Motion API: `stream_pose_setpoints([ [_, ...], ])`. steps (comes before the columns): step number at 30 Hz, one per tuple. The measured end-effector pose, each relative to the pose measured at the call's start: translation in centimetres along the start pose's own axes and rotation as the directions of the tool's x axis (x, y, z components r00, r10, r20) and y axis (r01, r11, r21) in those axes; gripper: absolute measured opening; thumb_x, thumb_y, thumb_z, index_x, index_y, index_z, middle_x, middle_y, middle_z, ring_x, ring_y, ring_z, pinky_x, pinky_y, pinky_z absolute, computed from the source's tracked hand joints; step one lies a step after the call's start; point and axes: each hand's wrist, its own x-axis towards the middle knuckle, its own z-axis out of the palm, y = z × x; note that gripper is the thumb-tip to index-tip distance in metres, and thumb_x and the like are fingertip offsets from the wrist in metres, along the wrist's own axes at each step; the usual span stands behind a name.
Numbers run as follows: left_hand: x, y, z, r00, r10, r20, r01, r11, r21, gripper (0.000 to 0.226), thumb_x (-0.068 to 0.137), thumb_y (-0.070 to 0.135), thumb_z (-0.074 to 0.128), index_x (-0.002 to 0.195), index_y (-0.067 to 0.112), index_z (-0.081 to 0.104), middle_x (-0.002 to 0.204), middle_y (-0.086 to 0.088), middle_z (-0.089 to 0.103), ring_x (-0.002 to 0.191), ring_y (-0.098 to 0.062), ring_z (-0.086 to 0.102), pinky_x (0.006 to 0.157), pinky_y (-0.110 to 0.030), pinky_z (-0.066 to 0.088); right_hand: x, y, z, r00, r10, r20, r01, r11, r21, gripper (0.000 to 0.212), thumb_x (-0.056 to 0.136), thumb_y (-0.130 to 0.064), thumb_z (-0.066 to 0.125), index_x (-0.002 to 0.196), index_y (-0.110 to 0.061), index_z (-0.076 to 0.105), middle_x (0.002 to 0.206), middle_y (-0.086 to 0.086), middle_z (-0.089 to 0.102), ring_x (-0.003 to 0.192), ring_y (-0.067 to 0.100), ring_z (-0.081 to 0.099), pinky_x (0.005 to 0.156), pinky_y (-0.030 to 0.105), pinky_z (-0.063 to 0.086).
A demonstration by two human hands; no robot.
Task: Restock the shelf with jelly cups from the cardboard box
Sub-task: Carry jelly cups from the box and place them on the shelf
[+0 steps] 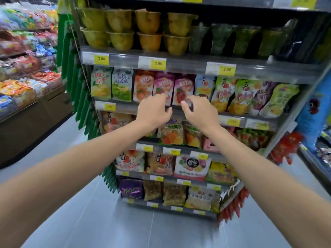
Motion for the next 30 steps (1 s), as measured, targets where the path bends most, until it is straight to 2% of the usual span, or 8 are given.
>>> stream_pose_setpoints([
  [3, -5.9, 0.3, 1.5, 0.994, -0.049, 0.101, 0.046, 0.998, 0.034, 0.052, 0.094, 0.041, 0.05, 0.137, 0.013, 0.046, 0.127, -0.006, 0.06, 0.109, -0.026, 0.06, 0.082, -0.037, 0.05, -5.3, 0.0, 1.8, 0.989, -0.036, 0.147, 0.034, 0.999, 0.018, 0.032, 0.099, -0.048, 0.039, 0.104, -0.022, 0.056, 0.09, -0.003, 0.06, 0.095, 0.024, 0.059, 0.055, 0.027, 0.039],
  [4, -8.1, 0.6, 2.0, 0.988, -0.074, 0.134, 0.068, 0.997, 0.048, 0.053, 0.094, 0.041, 0.051, 0.139, 0.013, 0.045, 0.128, -0.006, 0.059, 0.11, -0.025, 0.06, 0.083, -0.037, 0.05, -7.2, 0.0, 2.2, 0.979, -0.043, 0.198, 0.039, 0.999, 0.023, 0.032, 0.098, -0.049, 0.038, 0.105, -0.022, 0.055, 0.09, -0.004, 0.061, 0.094, 0.024, 0.059, 0.056, 0.027, 0.04],
  [7, -15.3, 1.0, 3.3, 0.949, -0.152, 0.277, 0.142, 0.988, 0.057, 0.053, 0.092, 0.041, 0.053, 0.137, 0.014, 0.045, 0.127, -0.005, 0.058, 0.11, -0.026, 0.058, 0.085, -0.038, 0.049, -12.6, -0.5, 3.9, 0.925, -0.084, 0.372, 0.081, 0.996, 0.024, 0.05, 0.098, -0.051, 0.038, 0.13, -0.017, 0.055, 0.121, 0.001, 0.063, 0.111, 0.022, 0.059, 0.076, 0.033, 0.053],
  [13, -31.0, 0.6, 3.9, 0.81, -0.386, 0.441, 0.389, 0.917, 0.087, 0.044, 0.09, 0.036, 0.055, 0.128, 0.014, 0.051, 0.124, -0.006, 0.06, 0.113, -0.029, 0.056, 0.087, -0.037, 0.046, -23.9, -4.4, 7.2, 0.763, -0.249, 0.597, 0.21, 0.968, 0.136, 0.044, 0.096, -0.048, 0.043, 0.125, -0.018, 0.058, 0.116, 0.004, 0.066, 0.108, 0.026, 0.059, 0.076, 0.036, 0.051],
  [17, -40.6, -1.3, 2.9, 0.683, -0.548, 0.483, 0.56, 0.817, 0.136, 0.052, 0.092, 0.039, 0.054, 0.138, 0.017, 0.043, 0.14, -0.003, 0.05, 0.127, -0.025, 0.048, 0.099, -0.036, 0.04, -30.4, -8.5, 9.9, 0.606, -0.4, 0.687, 0.362, 0.908, 0.21, 0.038, 0.094, -0.044, 0.046, 0.117, -0.017, 0.059, 0.115, 0.005, 0.065, 0.11, 0.027, 0.059, 0.074, 0.035, 0.045],
  [21, -50.0, -4.1, 0.9, 0.526, -0.717, 0.459, 0.718, 0.663, 0.213, 0.059, 0.092, 0.044, 0.054, 0.143, 0.019, 0.038, 0.146, 0.0, 0.044, 0.132, -0.023, 0.043, 0.102, -0.037, 0.04, -35.2, -14.2, 11.8, 0.441, -0.503, 0.743, 0.449, 0.841, 0.303, 0.049, 0.094, -0.048, 0.045, 0.133, -0.02, 0.053, 0.127, 0.005, 0.061, 0.119, 0.025, 0.055, 0.091, 0.037, 0.047],
  [26, -60.9, -7.1, -3.0, 0.282, -0.879, 0.385, 0.888, 0.391, 0.243, 0.059, 0.09, 0.042, 0.055, 0.141, 0.017, 0.041, 0.143, -0.005, 0.047, 0.129, -0.027, 0.046, 0.103, -0.042, 0.041, -40.1, -22.8, 13.4, 0.241, -0.643, 0.727, 0.546, 0.709, 0.446, 0.05, 0.095, -0.048, 0.044, 0.137, -0.02, 0.049, 0.128, 0.005, 0.06, 0.12, 0.026, 0.053, 0.09, 0.037, 0.045],
  [30, -68.4, -8.6, -6.4, 0.107, -0.956, 0.272, 0.967, 0.163, 0.193, 0.048, 0.081, 0.037, 0.052, 0.123, 0.014, 0.057, 0.124, -0.013, 0.062, 0.113, -0.033, 0.057, 0.093, -0.041, 0.048, -43.6, -30.0, 14.0, 0.111, -0.727, 0.678, 0.593, 0.596, 0.541, 0.049, 0.095, -0.047, 0.045, 0.136, -0.022, 0.049, 0.128, 0.002, 0.06, 0.121, 0.023, 0.052, 0.091, 0.035, 0.044],
])
